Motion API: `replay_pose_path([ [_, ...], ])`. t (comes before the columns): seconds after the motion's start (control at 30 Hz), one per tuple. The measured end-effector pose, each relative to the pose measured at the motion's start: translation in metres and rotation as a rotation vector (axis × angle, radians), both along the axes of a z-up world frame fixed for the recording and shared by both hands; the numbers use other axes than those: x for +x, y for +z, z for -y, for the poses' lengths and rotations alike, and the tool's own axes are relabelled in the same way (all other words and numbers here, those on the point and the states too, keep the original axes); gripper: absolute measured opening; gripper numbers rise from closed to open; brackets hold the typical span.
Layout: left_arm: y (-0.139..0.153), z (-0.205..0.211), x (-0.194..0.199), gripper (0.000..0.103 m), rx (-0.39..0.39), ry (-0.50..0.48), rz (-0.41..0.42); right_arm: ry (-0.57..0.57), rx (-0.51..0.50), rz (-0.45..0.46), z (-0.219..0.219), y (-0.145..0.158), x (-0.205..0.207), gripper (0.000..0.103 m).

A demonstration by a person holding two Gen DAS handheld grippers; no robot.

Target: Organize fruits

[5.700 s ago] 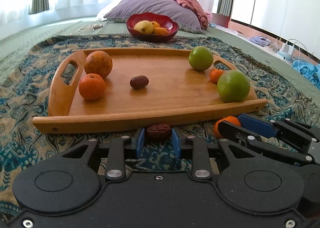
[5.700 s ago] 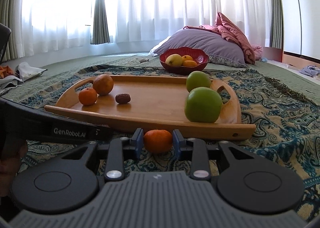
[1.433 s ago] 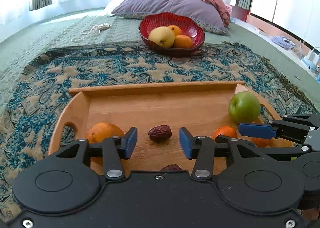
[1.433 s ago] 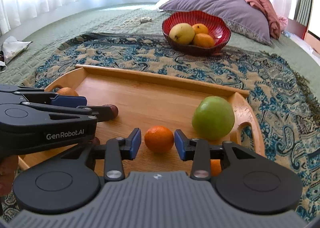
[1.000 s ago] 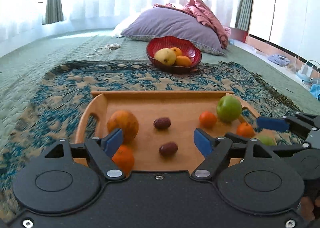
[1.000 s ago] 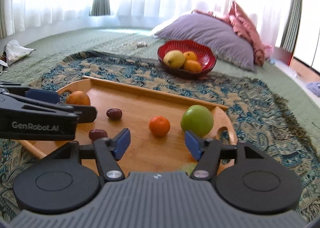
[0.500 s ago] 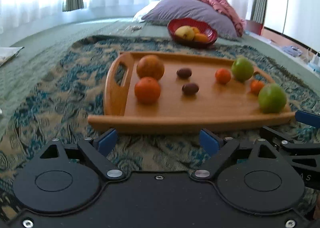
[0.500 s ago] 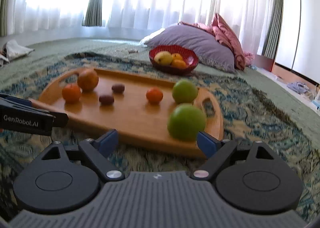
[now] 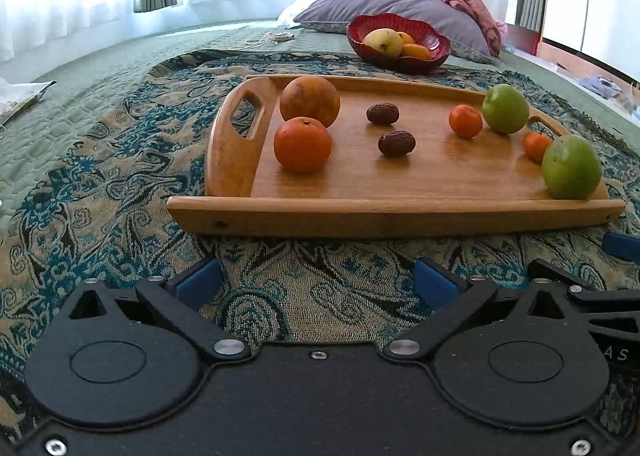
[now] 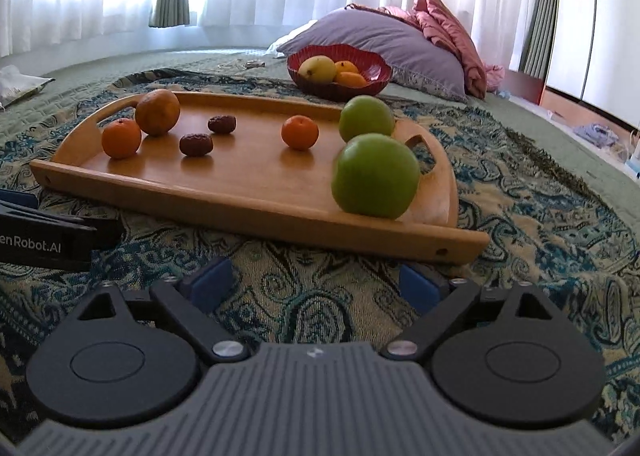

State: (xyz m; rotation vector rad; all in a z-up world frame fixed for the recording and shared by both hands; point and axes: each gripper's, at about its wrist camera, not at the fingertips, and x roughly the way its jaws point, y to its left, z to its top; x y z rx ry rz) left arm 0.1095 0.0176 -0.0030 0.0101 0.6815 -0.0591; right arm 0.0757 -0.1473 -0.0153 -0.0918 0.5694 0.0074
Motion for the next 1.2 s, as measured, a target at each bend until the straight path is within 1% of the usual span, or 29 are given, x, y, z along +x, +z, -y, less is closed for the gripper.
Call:
replay_pose_path([
  [0.37, -0.0026, -0.0013, 0.0037, 0.103, -0.011, 0.013, -0.01, 0.008, 0.073, -0.031, 0.01, -0.0064, 0.0054, 0.103],
  [1.2, -0.0048, -0.0017, 0.0047, 0.103, -0.004, 0.013, -0.004, 0.019, 0.08, -0.016, 0.0105, -0.0095, 0.0033, 0.103],
])
